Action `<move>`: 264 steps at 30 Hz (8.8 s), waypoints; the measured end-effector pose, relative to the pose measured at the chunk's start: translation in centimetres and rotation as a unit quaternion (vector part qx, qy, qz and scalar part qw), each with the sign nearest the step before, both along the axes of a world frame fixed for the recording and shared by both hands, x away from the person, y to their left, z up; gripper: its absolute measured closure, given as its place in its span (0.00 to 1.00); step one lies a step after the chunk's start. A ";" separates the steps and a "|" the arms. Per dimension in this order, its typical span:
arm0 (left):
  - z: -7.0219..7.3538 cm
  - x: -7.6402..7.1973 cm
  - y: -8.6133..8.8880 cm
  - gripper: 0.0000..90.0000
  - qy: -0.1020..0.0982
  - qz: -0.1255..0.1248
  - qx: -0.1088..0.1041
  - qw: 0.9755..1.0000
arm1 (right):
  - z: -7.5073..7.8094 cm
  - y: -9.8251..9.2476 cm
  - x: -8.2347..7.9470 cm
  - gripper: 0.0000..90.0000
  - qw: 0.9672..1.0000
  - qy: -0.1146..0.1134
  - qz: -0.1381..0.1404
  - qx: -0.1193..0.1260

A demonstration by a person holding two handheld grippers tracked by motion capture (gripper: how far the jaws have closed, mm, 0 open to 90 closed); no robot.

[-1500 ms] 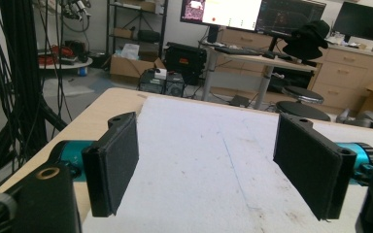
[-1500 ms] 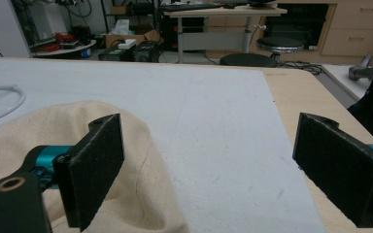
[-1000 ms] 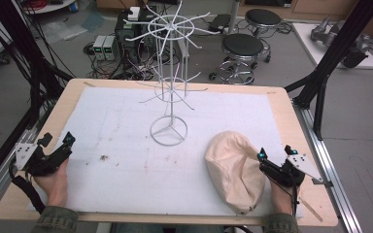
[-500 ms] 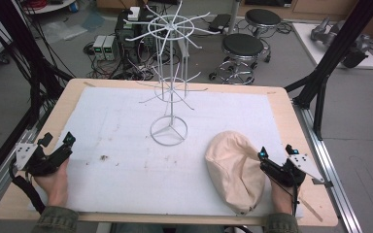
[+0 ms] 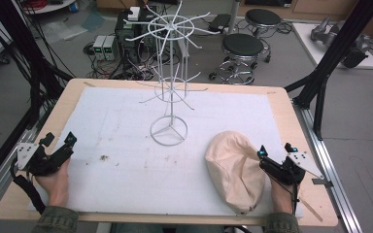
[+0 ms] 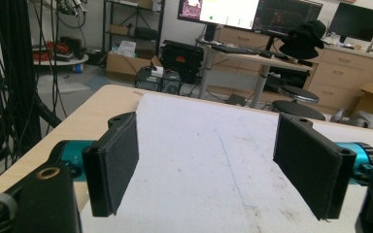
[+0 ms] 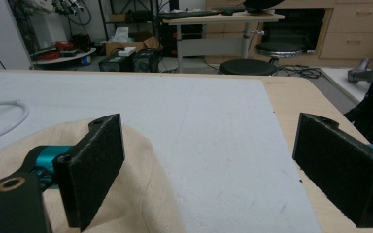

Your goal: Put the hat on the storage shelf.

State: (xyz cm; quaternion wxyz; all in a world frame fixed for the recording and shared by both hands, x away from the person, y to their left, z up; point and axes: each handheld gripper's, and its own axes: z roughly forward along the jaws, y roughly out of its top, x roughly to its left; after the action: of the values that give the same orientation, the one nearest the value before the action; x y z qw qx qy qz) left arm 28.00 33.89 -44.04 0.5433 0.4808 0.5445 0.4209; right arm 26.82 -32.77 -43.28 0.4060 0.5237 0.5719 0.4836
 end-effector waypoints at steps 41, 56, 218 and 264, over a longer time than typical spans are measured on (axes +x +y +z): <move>-0.1 0.1 -0.3 0.28 0.004 -0.009 -0.005 1.000 | 1.0 1.9 2.6 0.12 0.994 0.074 0.071 -0.048; -0.2 0.2 -0.5 0.28 0.007 -0.013 -0.005 1.000 | -0.1 4.6 4.5 0.12 0.975 0.146 0.104 -0.129; 0.8 -0.8 -0.3 0.29 -0.028 -0.021 -0.026 0.999 | 28.0 7.6 12.9 0.84 0.915 -0.128 0.368 0.106; 0.8 -0.6 -0.5 0.29 -0.039 -0.027 -0.027 0.999 | 27.0 10.0 20.0 0.69 0.914 -0.054 0.393 0.090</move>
State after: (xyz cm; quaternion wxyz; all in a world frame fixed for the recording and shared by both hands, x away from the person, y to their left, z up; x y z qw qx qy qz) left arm 27.38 33.42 -43.24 0.5875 0.4639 0.5213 0.4098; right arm 46.82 -22.80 -16.26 0.1648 0.2640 0.6630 0.6809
